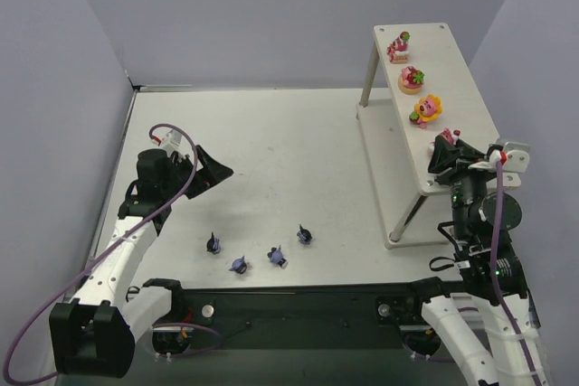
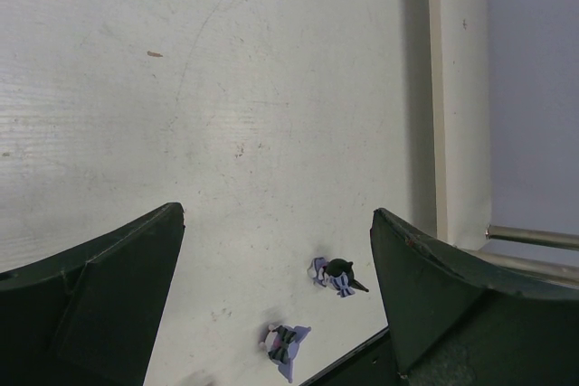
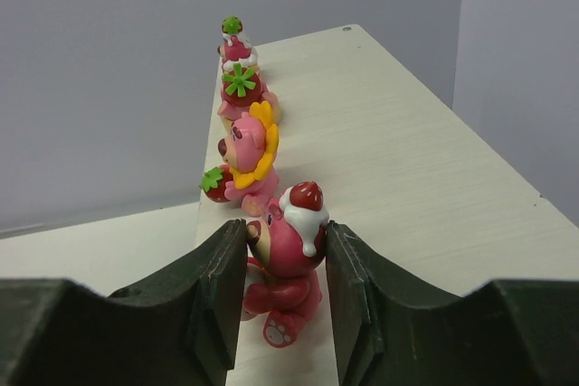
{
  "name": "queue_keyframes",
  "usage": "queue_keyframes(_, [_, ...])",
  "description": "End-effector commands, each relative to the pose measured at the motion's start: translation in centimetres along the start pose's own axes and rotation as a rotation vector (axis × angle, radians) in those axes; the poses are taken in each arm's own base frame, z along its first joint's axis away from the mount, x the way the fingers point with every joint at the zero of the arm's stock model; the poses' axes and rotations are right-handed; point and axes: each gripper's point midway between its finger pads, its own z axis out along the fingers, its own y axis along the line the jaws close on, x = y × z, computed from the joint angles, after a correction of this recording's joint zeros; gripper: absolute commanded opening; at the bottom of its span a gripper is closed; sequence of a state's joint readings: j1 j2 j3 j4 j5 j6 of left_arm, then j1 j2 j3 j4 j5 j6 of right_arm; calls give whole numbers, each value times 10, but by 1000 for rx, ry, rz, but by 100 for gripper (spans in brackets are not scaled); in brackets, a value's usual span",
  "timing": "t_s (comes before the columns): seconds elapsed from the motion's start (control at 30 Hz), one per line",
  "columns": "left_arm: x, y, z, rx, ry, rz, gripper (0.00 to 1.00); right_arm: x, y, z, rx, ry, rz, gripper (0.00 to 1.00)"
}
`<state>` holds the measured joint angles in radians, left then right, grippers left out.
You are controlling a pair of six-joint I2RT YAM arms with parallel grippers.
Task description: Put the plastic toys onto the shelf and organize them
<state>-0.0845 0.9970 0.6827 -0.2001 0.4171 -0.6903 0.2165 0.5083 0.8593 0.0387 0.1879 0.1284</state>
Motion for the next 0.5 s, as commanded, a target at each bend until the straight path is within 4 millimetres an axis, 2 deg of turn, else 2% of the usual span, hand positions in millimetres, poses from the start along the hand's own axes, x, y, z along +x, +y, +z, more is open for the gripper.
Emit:
queue_keyframes(0.0, [-9, -5, -2, 6, -32, 33, 94, 50, -10, -7, 47, 184, -90, 35])
queue_keyframes(0.03, [-9, -5, -2, 7, -31, 32, 94, 50, -10, -8, 48, 186, -93, 39])
queue_keyframes(0.23, [-8, -4, -2, 2, -30, 31, 94, 49, -12, -11, 63, 190, -98, 44])
queue_keyframes(0.47, [-8, -3, -2, 0, -32, 31, 94, 43, -15, -15, 84, 190, -71, 47])
